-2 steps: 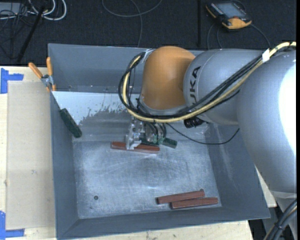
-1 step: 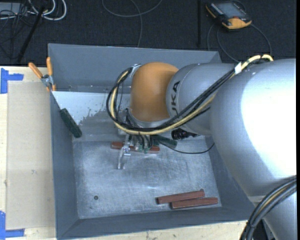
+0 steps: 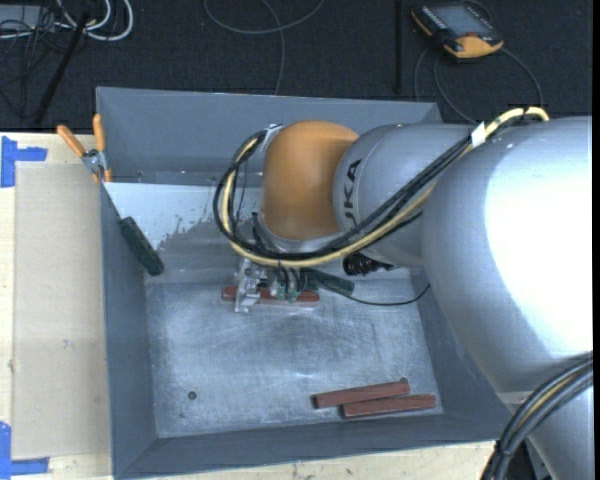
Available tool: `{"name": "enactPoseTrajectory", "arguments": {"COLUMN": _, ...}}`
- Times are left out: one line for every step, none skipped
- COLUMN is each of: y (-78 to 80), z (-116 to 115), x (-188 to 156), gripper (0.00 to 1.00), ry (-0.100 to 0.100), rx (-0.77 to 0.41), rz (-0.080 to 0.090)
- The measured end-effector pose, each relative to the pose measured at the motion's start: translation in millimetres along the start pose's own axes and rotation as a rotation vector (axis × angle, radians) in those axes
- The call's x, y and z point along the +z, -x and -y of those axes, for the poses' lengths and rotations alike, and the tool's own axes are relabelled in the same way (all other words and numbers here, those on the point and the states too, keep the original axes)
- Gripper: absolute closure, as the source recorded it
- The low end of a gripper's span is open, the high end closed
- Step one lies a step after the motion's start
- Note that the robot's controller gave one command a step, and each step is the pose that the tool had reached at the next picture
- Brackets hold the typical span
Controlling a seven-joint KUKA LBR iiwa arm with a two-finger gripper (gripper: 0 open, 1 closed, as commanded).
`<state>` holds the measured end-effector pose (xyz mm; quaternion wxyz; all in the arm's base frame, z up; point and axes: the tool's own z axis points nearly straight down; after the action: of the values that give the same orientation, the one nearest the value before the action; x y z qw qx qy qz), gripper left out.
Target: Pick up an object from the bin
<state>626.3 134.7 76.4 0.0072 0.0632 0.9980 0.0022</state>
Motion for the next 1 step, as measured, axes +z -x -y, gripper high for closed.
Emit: {"name": "enactPoseTrajectory", "arguments": {"y": 0.0, "z": 0.0, "x": 0.0, "gripper": 1.00, "ry": 0.000, "rx": 0.000, "rz": 0.000}}
